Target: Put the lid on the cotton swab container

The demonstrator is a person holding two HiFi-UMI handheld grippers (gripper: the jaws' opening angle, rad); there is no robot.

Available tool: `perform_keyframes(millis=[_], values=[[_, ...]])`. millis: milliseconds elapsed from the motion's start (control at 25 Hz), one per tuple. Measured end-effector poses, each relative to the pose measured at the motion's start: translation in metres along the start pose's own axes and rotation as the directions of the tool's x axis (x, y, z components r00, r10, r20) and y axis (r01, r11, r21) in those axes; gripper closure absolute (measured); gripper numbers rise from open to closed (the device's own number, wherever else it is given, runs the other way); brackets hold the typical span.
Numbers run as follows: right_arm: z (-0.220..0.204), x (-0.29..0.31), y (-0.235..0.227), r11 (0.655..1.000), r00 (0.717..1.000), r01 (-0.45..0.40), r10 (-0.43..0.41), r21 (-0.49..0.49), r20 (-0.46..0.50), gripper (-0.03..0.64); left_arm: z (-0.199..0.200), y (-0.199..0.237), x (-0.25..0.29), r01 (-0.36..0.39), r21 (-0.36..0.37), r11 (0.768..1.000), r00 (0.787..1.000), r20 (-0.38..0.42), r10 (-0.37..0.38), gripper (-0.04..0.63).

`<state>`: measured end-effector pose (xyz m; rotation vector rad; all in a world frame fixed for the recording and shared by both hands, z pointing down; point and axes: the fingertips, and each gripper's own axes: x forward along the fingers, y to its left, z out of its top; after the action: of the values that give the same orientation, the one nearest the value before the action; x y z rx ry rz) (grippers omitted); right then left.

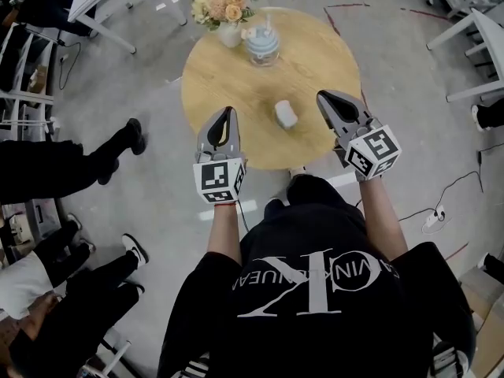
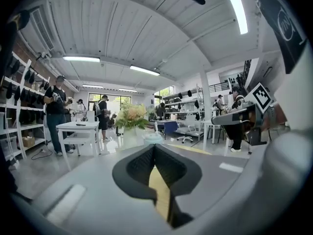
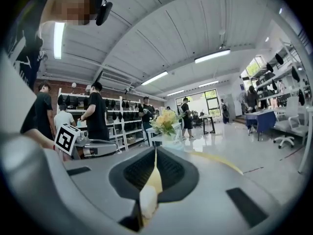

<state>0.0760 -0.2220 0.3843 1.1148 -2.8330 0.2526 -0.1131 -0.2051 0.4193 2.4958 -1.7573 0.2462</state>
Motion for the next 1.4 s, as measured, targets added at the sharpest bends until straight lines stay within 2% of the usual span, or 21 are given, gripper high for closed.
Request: perform_keyframes(millis=[760, 1400], values=[[0.051, 0.002, -0.004, 0.999, 0.995, -0.007, 0.012, -0.051, 0.097, 0.597, 0.059, 0.032, -0.006, -0.084, -0.001, 0.996, 0.988, 0.132, 0.084, 0.583], [0.064, 0.004, -0.004, 0.998, 0.992, -0.005, 0.013, -0.065, 0.122, 0.597, 0.067, 0.043, -0.010, -0.113, -0.029, 0.993, 0.980, 0.164, 0.117, 0.583]])
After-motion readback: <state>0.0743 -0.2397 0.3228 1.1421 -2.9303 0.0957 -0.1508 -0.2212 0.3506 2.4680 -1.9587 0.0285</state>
